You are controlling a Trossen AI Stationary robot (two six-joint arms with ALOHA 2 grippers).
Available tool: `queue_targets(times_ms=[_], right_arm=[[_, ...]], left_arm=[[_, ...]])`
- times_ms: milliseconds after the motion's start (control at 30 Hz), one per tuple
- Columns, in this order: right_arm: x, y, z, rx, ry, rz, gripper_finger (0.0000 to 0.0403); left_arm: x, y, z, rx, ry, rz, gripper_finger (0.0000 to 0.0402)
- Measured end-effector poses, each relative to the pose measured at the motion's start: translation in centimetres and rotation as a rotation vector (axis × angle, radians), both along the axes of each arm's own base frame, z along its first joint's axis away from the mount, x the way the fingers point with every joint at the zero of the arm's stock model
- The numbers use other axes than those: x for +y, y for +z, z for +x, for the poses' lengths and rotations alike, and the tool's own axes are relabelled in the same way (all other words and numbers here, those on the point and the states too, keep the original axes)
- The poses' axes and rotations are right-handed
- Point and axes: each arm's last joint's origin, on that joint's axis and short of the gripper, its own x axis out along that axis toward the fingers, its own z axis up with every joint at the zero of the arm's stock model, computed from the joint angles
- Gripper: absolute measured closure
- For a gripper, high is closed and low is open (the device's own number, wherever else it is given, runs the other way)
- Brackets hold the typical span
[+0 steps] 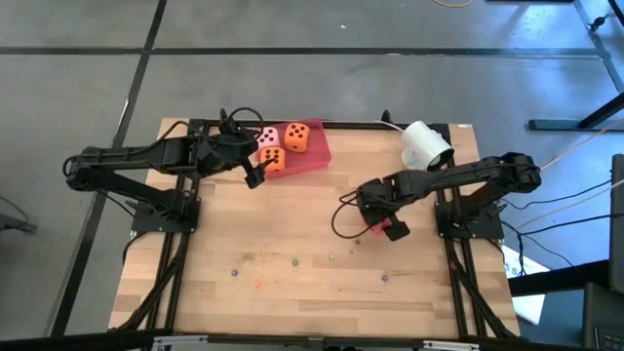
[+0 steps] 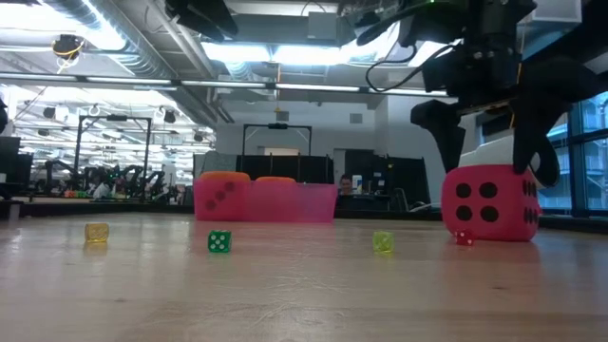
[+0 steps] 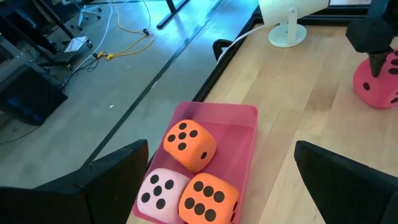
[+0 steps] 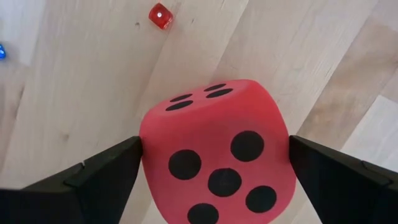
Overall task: Pick & Place Dice
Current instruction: Put the large red die into the red bin
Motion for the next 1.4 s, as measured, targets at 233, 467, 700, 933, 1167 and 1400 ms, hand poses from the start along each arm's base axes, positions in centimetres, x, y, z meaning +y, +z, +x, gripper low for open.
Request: queue_targets(times_ms=[233, 467, 700, 933, 1167, 1400], right_arm=[[0.0, 0.0, 0.0, 0.002, 0.022, -0.021, 0.0006], [0.0, 0.0, 0.1, -0.011, 0.004, -0.019, 0.0039], [0.0, 0.1, 0.3, -0.021, -0.025, -0.016, 0.0043], [0.0, 1.8, 1.5, -0.102, -0.038, -0.041, 0.0044], [-0.2, 4.5, 3.0, -0.232, 0.003, -0.161, 0.0044], [-2.2, 6.7, 5.7, -0.521, 0.052, -0.360, 0.0044]], left_arm=[[0.0, 0.0, 0.0, 0.000, 0.000, 0.000, 0.0002], [0.0, 0.0, 0.0, 0.000, 0.000, 0.000, 0.0002], [0.0, 0.0, 0.0, -0.001, 0.000, -0.001, 0.0002], [0.0, 0.0, 0.0, 0.000, 0.000, -0.001, 0.0002], [0.0, 0.0, 0.0, -0.001, -0.015, -0.011, 0.0002], [-0.1, 0.0, 0.0, -0.002, -0.023, -0.015, 0.0002]])
